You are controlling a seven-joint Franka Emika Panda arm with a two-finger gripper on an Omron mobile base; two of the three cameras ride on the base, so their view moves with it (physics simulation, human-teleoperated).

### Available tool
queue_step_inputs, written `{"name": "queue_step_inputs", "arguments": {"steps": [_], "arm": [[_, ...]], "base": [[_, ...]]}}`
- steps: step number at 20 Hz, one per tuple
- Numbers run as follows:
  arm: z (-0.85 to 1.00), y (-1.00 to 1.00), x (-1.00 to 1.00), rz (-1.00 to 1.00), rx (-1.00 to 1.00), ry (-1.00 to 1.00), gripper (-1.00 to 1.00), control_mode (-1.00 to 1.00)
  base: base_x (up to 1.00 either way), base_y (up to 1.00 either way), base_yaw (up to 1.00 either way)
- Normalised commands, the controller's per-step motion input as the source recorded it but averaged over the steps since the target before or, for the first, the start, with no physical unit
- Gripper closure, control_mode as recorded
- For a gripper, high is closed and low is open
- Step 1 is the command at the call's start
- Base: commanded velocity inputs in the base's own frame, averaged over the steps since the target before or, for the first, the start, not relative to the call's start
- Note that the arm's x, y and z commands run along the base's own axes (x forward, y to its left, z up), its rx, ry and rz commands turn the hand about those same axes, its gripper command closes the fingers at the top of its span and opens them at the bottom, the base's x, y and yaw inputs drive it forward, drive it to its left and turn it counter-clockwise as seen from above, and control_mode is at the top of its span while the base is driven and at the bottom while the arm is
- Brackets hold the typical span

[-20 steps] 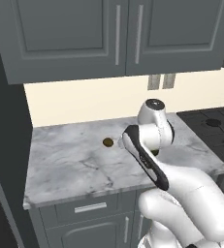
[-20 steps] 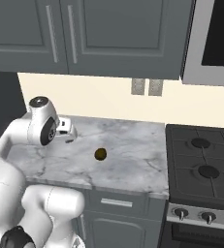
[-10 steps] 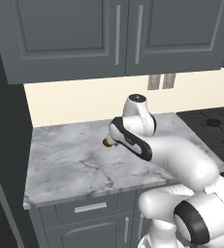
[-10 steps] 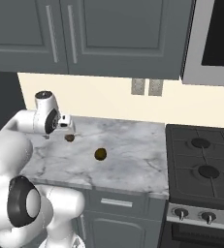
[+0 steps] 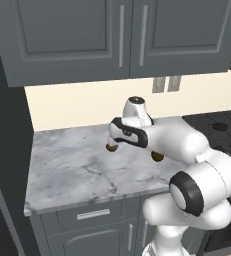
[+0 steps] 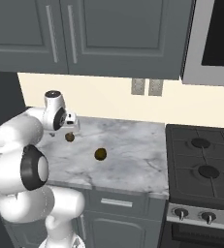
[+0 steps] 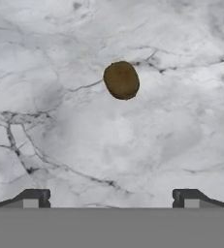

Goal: Place the liquor on the top shelf of the fridge to keep it out of children's reach, and place the avocado and kiwi on lower shelves for easy access.

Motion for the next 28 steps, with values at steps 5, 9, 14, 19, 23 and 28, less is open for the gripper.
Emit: {"name": "queue_step_inputs", "arguments": {"steps": [5,9,14,19,23,28], "arm": [[-0.26,0.05,0.40,0.03,0.00,0.00,-1.00,-1.00],[-0.26,0.09,0.36,0.02,0.00,0.00,-1.00,-1.00],[-0.26,0.06,0.31,0.02,0.00,0.00,-1.00,-1.00],[-0.25,0.00,0.22,0.00,0.00,0.01,-1.00,-1.00],[-0.23,0.03,0.17,0.00,0.00,0.01,-1.00,-1.00],[-0.19,0.08,0.17,0.00,0.00,0.01,-1.00,-1.00]], "base": [[0.00,0.00,0.00],[0.00,0.00,0.00],[0.00,0.00,0.00],[0.00,0.00,0.00],[0.00,0.00,0.00],[0.00,0.00,0.00]]}}
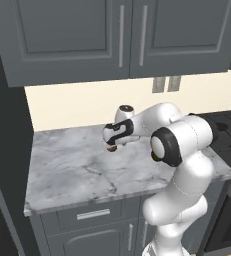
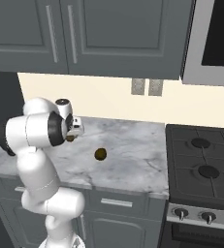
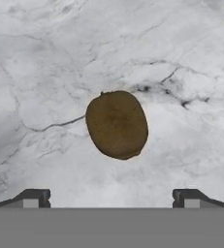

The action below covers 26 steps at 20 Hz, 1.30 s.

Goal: Place the liquor on the top shelf of the fridge to keep it out of children's reach, and place the avocado and kiwi on lower shelves for easy access.

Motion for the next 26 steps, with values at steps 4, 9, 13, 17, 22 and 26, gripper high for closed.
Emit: {"name": "queue_step_inputs", "arguments": {"steps": [4,9,13,17,22,26], "arm": [[-0.15,0.08,0.18,0.00,0.00,0.01,-1.00,-1.00],[-0.14,0.00,0.18,0.00,0.00,0.00,-1.00,-1.00],[-0.17,0.00,0.18,0.00,0.00,0.00,-1.00,-1.00],[-0.17,0.00,0.17,0.00,0.00,0.00,-1.00,-1.00],[-0.15,0.04,0.17,0.00,0.00,0.00,-1.00,-1.00],[-0.15,0.10,0.08,0.00,0.00,0.01,-1.00,-1.00]], "base": [[0.00,0.00,0.00],[0.00,0.00,0.00],[0.00,0.00,0.00],[0.00,0.00,0.00],[0.00,0.00,0.00],[0.00,0.00,0.00]]}}
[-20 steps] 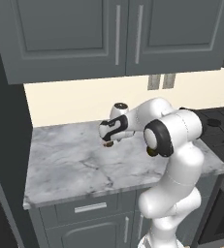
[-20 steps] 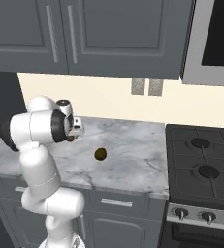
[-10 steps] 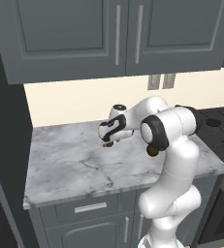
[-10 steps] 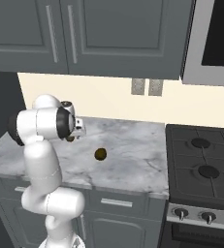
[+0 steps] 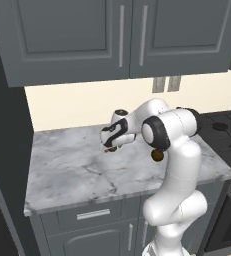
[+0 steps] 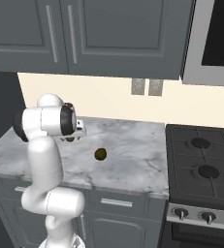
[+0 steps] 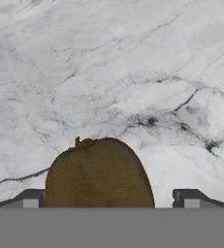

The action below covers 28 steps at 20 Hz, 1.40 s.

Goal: Place the liquor on the top shelf of the fridge to keep it out of children's reach, and place the avocado and kiwi on lower shelves for easy access.

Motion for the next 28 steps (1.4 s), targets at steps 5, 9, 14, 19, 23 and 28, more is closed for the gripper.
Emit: {"name": "queue_step_inputs", "arguments": {"steps": [5,9,14,19,23,28], "arm": [[-0.16,0.16,0.00,0.00,0.00,0.02,1.00,-1.00],[-0.14,0.10,0.00,0.00,0.00,0.01,1.00,-1.00],[-0.11,0.01,-0.09,0.00,0.00,0.00,1.00,-1.00],[0.12,-0.23,-0.75,0.00,0.00,-0.02,1.00,-1.00],[0.59,-0.35,-0.97,0.00,0.00,-0.09,1.00,-1.00],[0.94,-0.42,-0.96,0.00,0.00,-0.16,1.00,-1.00]], "base": [[0.00,0.00,0.00],[0.00,0.00,0.00],[0.00,0.00,0.00],[0.00,0.00,0.00],[0.00,0.00,0.00],[0.00,0.00,0.00]]}}
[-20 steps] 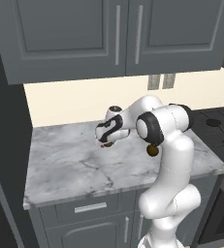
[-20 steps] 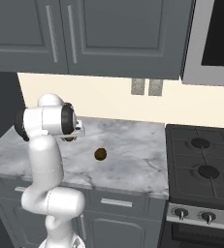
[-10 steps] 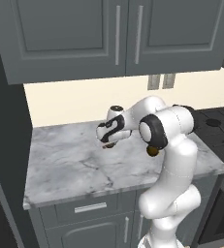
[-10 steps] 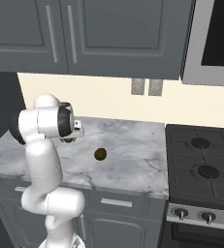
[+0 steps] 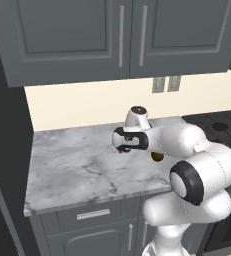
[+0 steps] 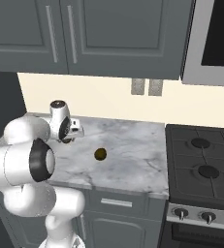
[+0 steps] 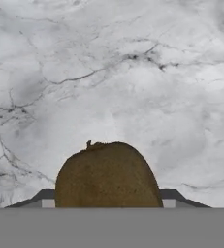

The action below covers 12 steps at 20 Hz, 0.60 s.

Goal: Place the liquor on the top shelf of the fridge to keep it out of children's reach, and place the avocado and kiwi on lower shelves for easy access.

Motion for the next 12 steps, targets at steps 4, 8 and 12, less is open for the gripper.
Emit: {"name": "queue_step_inputs", "arguments": {"steps": [4,8,12], "arm": [[1.00,-0.39,-0.96,-0.02,0.00,-0.26,1.00,-1.00],[1.00,-0.37,-0.89,-0.08,0.00,-0.41,1.00,-1.00],[1.00,-0.36,-0.79,-0.08,0.00,-0.38,1.00,-1.00]], "base": [[0.00,0.00,0.00],[0.00,0.00,0.00],[0.00,0.00,0.00]]}}
